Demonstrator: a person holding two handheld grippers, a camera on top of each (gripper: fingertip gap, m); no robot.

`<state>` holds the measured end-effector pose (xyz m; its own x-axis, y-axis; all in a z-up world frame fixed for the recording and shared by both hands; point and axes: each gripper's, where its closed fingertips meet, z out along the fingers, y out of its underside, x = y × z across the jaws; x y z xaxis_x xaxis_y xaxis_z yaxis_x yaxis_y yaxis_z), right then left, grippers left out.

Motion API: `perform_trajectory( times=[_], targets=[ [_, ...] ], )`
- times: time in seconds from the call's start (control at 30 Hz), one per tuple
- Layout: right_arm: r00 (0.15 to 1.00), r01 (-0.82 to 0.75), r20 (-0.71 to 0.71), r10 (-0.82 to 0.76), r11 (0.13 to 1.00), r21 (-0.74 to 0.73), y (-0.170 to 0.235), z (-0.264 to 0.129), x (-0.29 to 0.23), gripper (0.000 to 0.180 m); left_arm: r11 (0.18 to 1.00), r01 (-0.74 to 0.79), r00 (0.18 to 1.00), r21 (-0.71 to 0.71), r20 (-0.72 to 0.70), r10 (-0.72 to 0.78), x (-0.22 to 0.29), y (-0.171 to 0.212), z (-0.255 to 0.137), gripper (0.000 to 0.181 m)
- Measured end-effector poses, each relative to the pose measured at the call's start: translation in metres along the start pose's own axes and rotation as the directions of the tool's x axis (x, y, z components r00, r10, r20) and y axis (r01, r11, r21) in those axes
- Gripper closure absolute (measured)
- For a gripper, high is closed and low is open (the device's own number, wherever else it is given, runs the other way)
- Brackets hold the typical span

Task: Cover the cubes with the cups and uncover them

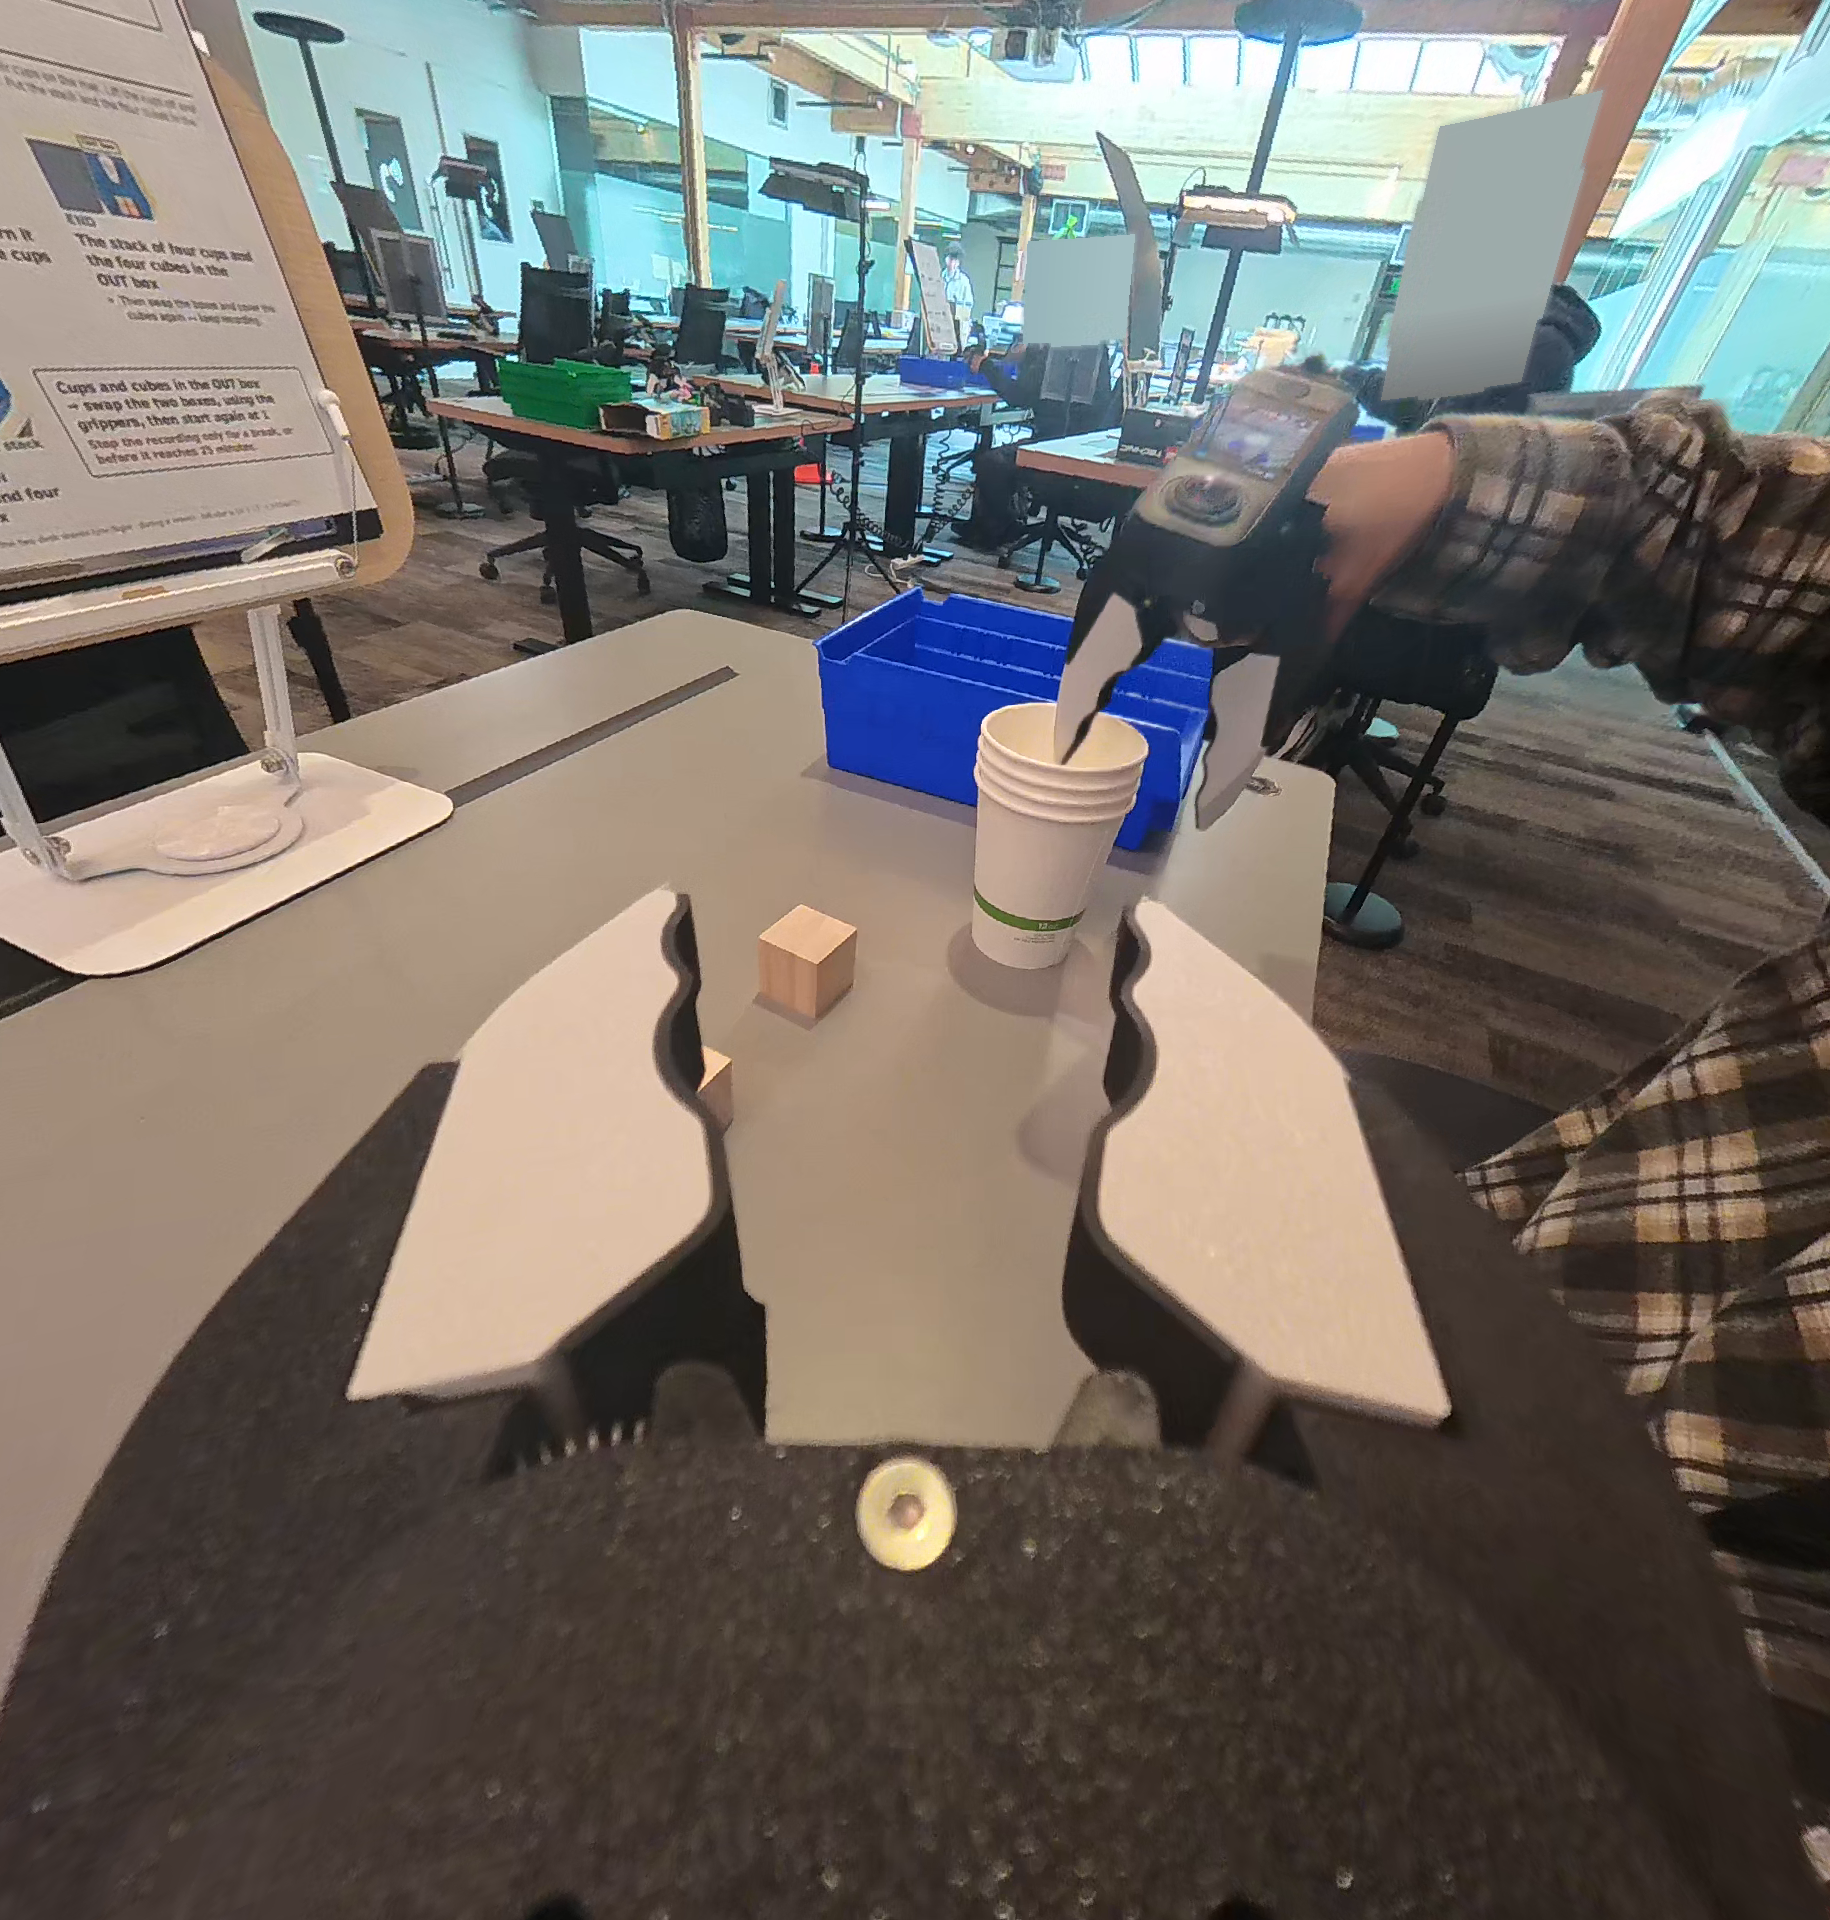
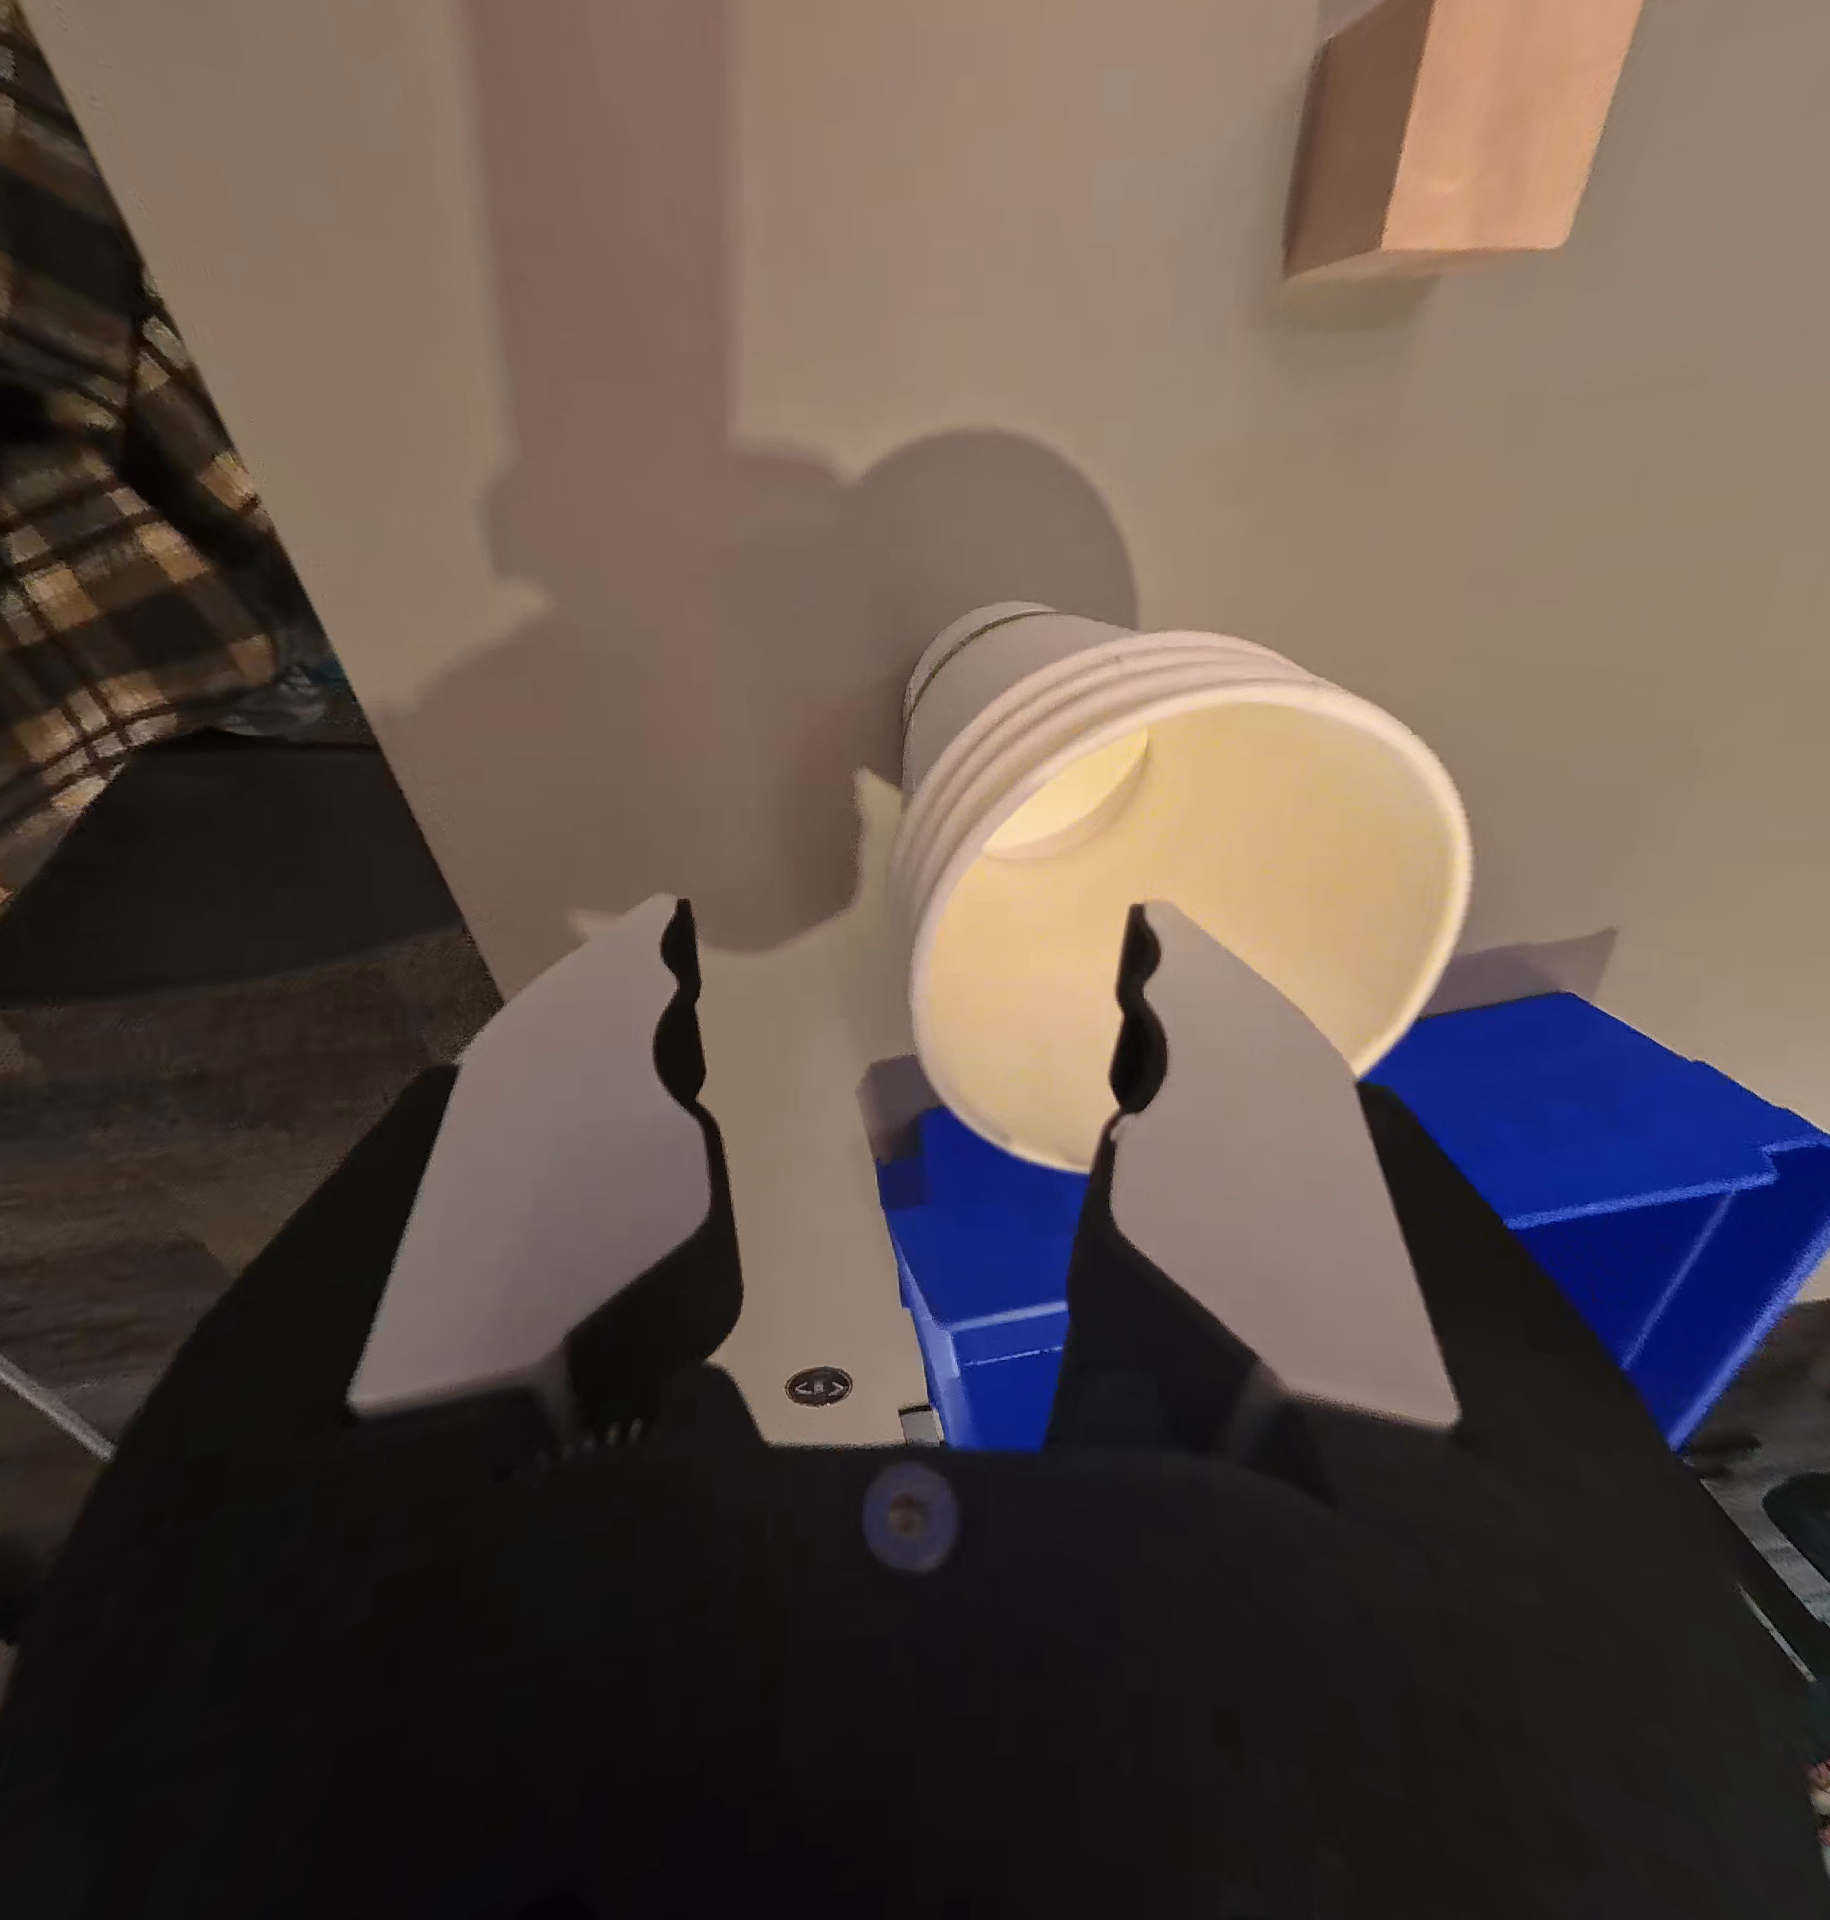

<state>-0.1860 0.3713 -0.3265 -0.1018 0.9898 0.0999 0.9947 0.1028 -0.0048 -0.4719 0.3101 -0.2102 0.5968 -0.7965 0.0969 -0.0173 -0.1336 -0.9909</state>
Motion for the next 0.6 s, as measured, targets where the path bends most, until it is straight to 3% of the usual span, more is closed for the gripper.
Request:
perform_trajectory(
  times=[0.23, 0.37, 0.5, 0.6],
  targets=[
    [0.998, 0.028, 0.065, -0.026, 0.999, -0.03, 0.002, 0.031, -0.003, 0.119, 1.0, -0.007, 1.0, -0.006, 0.004, 0.008, -0.001, 0.001, -0.001, 0.106],
    [0.992, 0.037, 0.122, -0.032, 0.998, -0.041, 0.0, 0.04, -0.007, 0.142, 1.0, -0.01, 1.0, -0.005, 0.006, 0.01, -0.002, 0.0, -0.002, 0.106],
    [0.99, 0.022, 0.137, -0.014, 0.998, -0.057, -0.002, 0.034, -0.005, 0.17, 1.0, -0.011, 1.0, -0.004, 0.003, 0.011, 0.0, 0.0, -0.003, 0.106],
    [0.993, 0.006, 0.118, -0.001, 0.999, -0.042, -0.006, 0.018, -0.001, 0.17, 1.0, -0.017, 1.0, -0.002, 0.003, 0.017, 0.001, -0.002, -0.005, 0.106]
  ],
)
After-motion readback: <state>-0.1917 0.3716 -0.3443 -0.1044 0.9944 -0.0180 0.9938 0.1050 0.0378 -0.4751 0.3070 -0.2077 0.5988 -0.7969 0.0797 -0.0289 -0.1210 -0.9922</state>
